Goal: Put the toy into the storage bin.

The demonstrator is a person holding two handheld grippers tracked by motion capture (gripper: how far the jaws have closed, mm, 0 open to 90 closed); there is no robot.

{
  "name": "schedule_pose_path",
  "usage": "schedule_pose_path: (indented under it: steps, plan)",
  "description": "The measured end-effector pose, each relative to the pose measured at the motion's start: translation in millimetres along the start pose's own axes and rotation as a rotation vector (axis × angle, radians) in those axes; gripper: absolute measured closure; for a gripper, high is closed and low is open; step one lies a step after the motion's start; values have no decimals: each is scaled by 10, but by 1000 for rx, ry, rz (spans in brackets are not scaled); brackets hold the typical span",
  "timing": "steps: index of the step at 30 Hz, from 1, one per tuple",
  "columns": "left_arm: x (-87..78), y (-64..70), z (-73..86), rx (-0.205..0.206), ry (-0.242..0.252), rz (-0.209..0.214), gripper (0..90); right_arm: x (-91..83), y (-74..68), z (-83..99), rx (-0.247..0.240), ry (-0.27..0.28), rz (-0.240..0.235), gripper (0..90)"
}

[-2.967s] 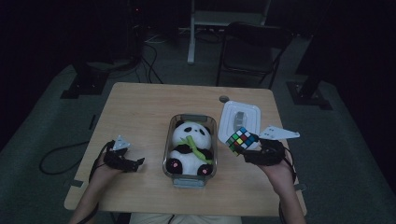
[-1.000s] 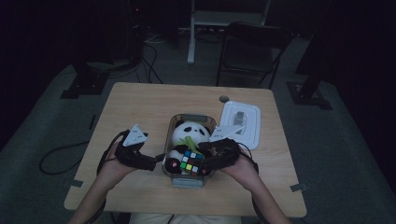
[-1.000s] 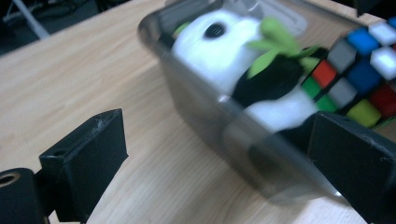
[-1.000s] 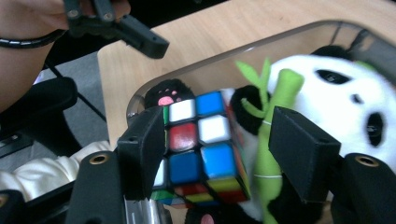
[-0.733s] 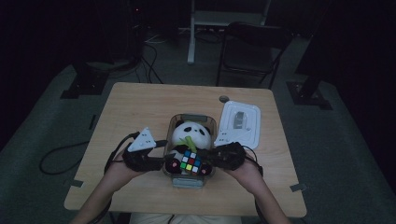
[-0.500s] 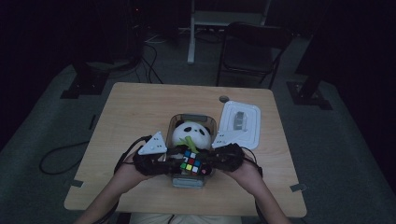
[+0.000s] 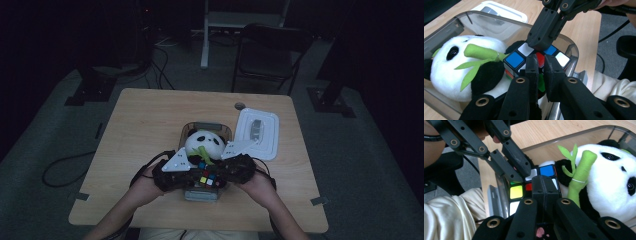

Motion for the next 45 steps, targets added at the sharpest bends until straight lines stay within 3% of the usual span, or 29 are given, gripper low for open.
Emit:
schedule_pose_path:
  steps: [2, 5, 9, 13, 17, 22, 26, 30, 32, 35, 38, 41, 45]
  plan:
    - [26, -8, 3, -20, 5, 14, 879, -1, 18, 17, 4, -2, 14, 900]
    - [70, -3, 26, -16, -2, 25, 900, 15, 44, 75, 4, -27, 35, 900]
    - [101, -14, 29, -27, 2, 37, 900, 24, 94, 131, 35, -20, 4, 900]
    - [126, -83, 34, -41, -5, 37, 900, 53, 130, 97, 26, -39, 34, 900]
    - [150, -130, 54, -49, -10, 40, 900, 83, 174, 68, 36, -41, 32, 900]
    - [257, -62, 111, -51, -34, 100, 900, 167, 189, 90, 46, -68, 33, 900]
    - [278, -63, 105, -57, -33, 104, 900, 178, 206, 108, 51, -71, 31, 900]
    - [251, -58, 46, -29, -34, 79, 900, 153, 216, 97, 57, -64, 15, 900]
    - [203, -91, -15, -16, -21, 36, 900, 117, 216, 75, 58, -52, 8, 900]
    - [104, -120, -92, -15, 4, 19, 900, 68, 212, 59, 57, -48, 5, 900]
    - [21, -130, -131, -11, 15, 14, 879, 25, 227, 33, 63, -20, 4, 900]
    - [20, -163, -115, -18, -7, 14, 879, -13, 238, -20, 62, 2, 2, 900]
    - [78, -191, -59, -26, -39, 22, 879, 16, 229, -84, 50, -12, 4, 900]
Point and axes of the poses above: each handheld gripper's, and its own axes: x roughly forward along the jaws, z roughly out of its underside, y roughly to its right, the point moved 8 cm from there along x, roughly forward along the jaws, and after that the axes turned 12 degrees about -z, right-handed, at the moved point
